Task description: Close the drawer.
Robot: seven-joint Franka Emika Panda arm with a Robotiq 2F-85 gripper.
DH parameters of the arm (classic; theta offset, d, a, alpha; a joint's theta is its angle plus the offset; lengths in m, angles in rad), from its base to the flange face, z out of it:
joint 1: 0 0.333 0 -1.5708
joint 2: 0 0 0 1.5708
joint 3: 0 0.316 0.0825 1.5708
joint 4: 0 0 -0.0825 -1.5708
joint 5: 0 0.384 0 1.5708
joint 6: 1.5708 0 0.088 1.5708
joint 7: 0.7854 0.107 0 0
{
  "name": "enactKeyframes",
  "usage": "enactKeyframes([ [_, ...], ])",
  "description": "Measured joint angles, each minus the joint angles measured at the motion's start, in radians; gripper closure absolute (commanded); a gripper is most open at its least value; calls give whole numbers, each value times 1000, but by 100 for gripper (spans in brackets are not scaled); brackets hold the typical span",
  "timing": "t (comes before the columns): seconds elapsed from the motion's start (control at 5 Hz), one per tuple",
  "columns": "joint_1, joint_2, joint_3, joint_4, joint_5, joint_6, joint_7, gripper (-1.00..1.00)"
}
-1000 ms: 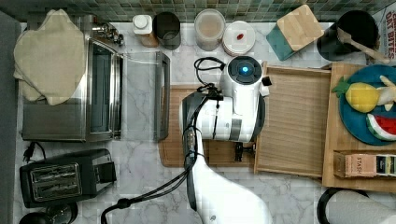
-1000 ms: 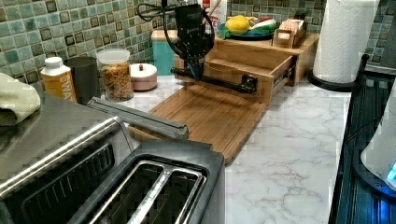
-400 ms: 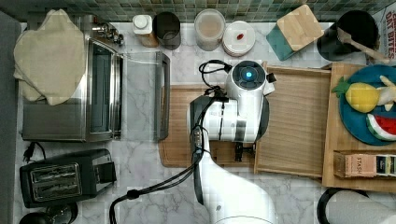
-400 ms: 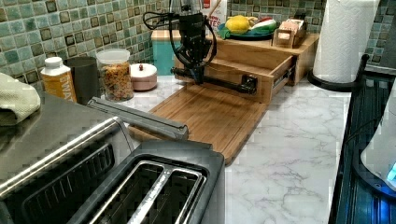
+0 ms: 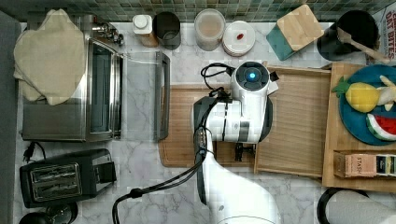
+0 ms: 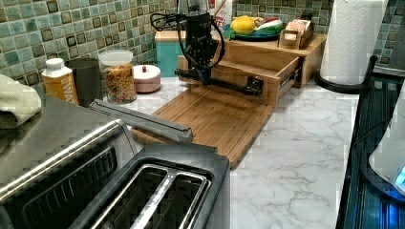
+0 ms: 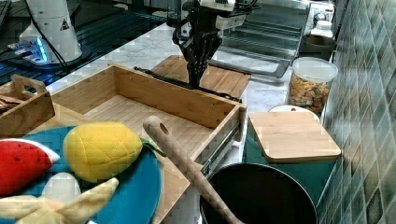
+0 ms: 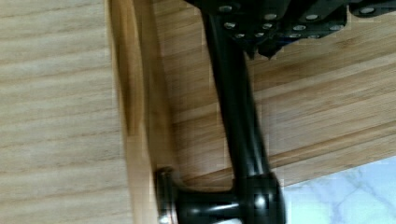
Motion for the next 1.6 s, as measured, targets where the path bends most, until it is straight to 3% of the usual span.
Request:
enactKeyframes([
  [0.4,-22,3,-6,10,0,-19,-155,100],
  [0.8,-112,24,-17,37,2,-9,-361,100],
  [1.2,-214,141,-115,210,3,-81,-395,100],
  [1.6,-244,190,-133,298,25,-151,-420,100],
])
